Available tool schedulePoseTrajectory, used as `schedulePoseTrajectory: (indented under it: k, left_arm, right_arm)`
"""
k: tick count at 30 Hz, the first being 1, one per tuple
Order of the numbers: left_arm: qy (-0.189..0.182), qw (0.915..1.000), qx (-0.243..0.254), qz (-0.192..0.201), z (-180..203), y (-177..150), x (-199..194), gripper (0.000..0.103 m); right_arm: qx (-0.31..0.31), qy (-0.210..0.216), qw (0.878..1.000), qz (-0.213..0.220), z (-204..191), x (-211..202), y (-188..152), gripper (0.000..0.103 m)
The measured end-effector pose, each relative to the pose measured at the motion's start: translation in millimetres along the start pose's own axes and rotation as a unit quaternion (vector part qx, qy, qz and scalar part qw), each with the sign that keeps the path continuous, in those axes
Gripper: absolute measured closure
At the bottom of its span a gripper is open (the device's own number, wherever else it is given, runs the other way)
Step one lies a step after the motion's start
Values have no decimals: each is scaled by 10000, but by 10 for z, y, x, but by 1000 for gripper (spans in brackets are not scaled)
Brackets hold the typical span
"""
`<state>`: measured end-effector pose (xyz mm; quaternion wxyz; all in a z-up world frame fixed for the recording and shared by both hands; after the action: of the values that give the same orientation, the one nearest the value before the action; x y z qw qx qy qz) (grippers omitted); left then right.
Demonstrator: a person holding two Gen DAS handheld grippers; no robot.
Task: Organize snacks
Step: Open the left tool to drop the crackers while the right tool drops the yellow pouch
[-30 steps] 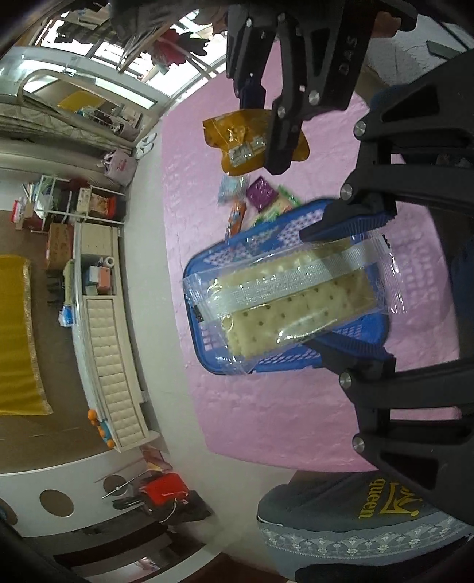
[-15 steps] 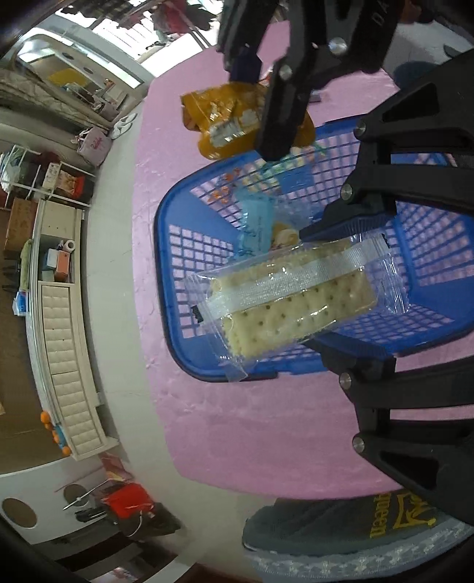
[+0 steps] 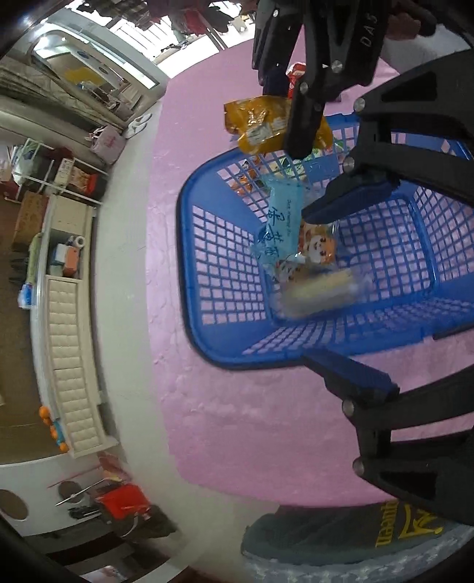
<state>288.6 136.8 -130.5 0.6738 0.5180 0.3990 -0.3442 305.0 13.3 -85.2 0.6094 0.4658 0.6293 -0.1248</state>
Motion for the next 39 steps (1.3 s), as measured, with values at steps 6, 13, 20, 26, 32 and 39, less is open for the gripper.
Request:
schedulePoseTrajectory:
  k: [6, 13, 20, 26, 32, 39]
  left_arm:
    - [-142, 9997, -99, 183, -134, -97, -288, 34]
    - [-168, 9990, -214, 366, -436, -225, -512, 34]
    - [-285, 9954, -713, 575, -808, -223, -544, 34]
    - [-229, 9948, -778, 614, -942, -240, -398, 34]
    - [-305, 9935, -927, 587, -1011, -224, -268, 34]
    - [-304, 9929, -976, 607, -1018, -249, -212, 34]
  right_arm:
    - [16, -102, 9999, 127, -104, -196, 7, 59]
    - [-148, -182, 9996, 166, -388, -199, 108, 59]
    - [-364, -193, 9992, -3, -645, 110, 290, 59]
    - [-363, -312, 9987, -187, -684, 441, 426, 59]
    - [-376, -430, 9976, -381, -648, 740, 510, 58]
    - [-334, -543, 9967, -497, -628, 900, 522, 30]
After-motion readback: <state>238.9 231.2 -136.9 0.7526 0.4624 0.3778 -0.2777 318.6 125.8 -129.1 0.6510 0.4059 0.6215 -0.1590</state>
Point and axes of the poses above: each gripper's, at about its wrist camera, not at the fingertips, and x roughly the way its jaws point, z to its right, y to its top, the point moved 3 cm from there along x, roughly the way its jaws point, and after that the axes turned 9 degrees about -x, right-handed, at the moved point
